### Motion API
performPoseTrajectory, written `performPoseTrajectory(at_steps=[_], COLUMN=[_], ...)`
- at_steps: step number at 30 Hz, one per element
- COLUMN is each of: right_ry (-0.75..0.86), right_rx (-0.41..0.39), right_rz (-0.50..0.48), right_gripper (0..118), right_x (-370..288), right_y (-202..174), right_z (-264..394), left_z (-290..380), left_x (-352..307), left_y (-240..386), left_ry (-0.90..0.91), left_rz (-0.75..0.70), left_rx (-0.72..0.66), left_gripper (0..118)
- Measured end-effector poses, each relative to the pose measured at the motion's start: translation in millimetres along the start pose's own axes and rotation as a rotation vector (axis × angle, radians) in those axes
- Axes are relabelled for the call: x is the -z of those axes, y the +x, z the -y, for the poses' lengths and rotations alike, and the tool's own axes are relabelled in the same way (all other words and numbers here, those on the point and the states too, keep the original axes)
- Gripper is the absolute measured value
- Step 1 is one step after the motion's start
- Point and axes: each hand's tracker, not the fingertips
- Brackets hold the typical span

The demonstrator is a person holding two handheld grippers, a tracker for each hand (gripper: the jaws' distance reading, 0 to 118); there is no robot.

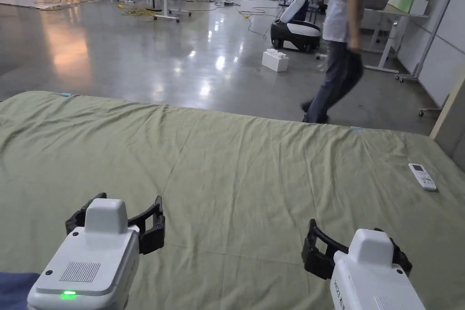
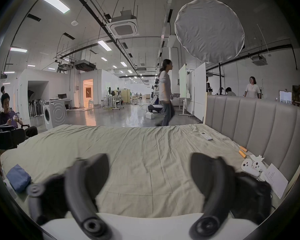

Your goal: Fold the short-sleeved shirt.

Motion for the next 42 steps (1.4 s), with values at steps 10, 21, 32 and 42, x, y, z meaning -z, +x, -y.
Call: performPoseTrajectory(at_steps=[10,21,32,42], right_ry=[0.027,0.039,0.075,0.009], right_rx=[0.022,0.051,-0.003,0.151], right_rz=[-0.009,-0.018,0.018,-0.001], right_gripper=[112,118,118,118], right_x=[-1,2,2,6], right_y=[3,7,1,7], right_z=[-3,-4,-11,-20], left_z=[-4,-7,-10,-13], left_x=[2,2,6,7], left_y=[-2,-5,-6,-11], left_ry=[0.016,0.038,0.031,-0.005], left_rz=[-0.016,-0.018,-0.006,0.009], left_rx=[-0.007,-0.005,-0.025,-0.056], left_gripper=[106,106,107,108])
